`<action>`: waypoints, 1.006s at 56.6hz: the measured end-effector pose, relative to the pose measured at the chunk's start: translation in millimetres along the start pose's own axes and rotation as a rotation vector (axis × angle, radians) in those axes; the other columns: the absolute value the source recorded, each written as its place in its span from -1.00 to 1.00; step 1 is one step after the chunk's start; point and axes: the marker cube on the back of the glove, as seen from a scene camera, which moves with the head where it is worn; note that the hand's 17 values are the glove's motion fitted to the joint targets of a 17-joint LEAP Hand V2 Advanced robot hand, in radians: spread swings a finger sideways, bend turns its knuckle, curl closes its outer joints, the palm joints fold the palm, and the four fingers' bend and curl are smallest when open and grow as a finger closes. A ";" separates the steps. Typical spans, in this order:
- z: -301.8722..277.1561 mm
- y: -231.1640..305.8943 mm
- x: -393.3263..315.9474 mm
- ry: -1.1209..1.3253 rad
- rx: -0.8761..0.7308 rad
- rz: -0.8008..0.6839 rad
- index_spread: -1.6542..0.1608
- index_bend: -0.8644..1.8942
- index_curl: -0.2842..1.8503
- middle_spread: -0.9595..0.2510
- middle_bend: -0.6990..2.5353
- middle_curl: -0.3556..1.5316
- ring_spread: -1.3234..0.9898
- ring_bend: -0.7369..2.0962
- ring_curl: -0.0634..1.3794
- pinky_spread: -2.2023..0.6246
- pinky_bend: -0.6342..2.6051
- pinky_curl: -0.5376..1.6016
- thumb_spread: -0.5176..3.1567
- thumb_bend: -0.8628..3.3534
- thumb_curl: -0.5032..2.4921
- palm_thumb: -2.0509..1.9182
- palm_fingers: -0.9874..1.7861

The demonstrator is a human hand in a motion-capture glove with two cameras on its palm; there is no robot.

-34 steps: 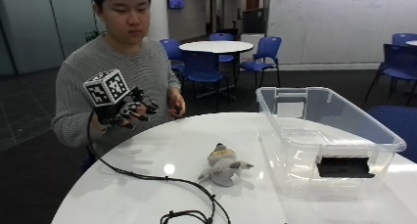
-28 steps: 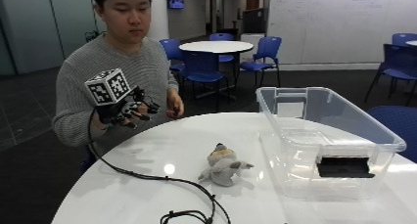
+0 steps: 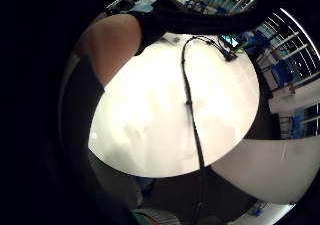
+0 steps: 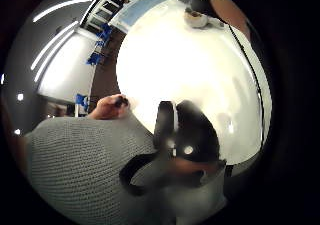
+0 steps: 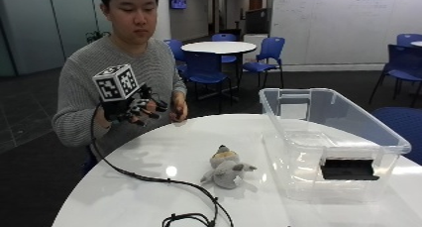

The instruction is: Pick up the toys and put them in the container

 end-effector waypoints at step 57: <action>143.2 -280.9 63.0 0.099 -0.463 0.158 0.35 -0.21 -0.36 0.28 -0.46 -0.36 0.06 -0.22 -0.59 0.60 -0.03 -0.16 -0.01 -0.60 -0.44 0.07 -0.18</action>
